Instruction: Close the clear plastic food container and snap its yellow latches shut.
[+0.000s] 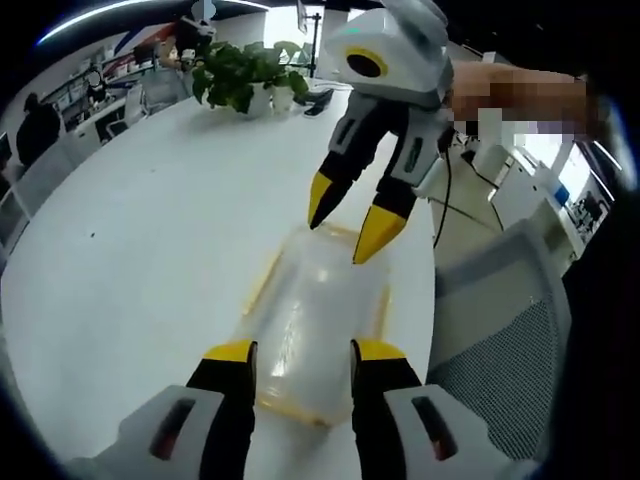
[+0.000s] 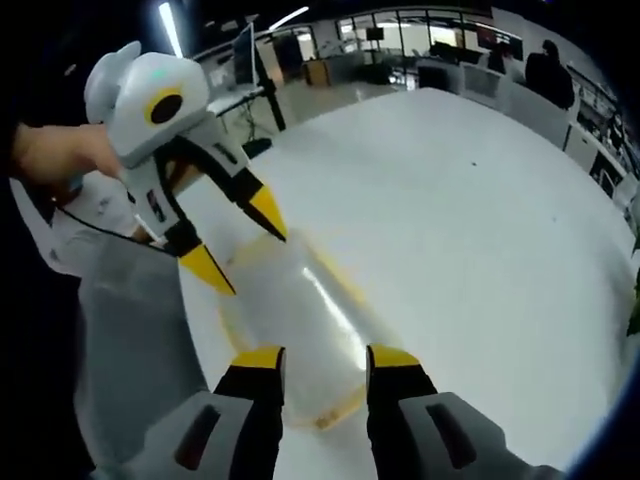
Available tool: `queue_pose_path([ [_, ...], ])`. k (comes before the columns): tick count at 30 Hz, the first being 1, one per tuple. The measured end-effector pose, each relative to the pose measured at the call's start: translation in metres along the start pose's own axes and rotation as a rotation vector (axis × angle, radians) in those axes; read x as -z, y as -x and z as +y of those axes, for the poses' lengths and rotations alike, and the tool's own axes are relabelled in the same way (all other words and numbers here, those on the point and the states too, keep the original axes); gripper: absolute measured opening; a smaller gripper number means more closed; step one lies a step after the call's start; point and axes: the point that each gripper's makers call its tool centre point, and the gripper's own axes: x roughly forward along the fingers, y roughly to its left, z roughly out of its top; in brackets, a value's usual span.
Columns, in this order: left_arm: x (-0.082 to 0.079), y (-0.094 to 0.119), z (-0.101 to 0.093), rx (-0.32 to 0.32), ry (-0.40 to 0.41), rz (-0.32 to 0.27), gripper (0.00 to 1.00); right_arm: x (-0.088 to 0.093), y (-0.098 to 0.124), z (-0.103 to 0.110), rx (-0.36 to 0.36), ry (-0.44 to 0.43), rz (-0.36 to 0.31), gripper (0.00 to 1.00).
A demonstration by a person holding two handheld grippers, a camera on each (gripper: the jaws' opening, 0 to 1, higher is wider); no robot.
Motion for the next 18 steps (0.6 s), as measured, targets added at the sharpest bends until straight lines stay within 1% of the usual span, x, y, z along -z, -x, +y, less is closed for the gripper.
queue_pose_path([
  [7,-0.0028,-0.0034,-0.0015,0.013,-0.014,0.000,0.36,-0.0060,-0.0033,0.0034,-0.014,0.013,-0.006,0.30],
  [13,-0.0036,-0.0050,-0.0035,0.018,-0.028,0.005,0.35,-0.0036,-0.0042,0.0064,-0.023,0.029,0.008,0.29],
  [18,-0.0036,-0.0075,-0.0051,0.017,-0.037,0.011,0.35,-0.0046,-0.0041,0.0099,-0.032,0.044,0.005,0.29],
])
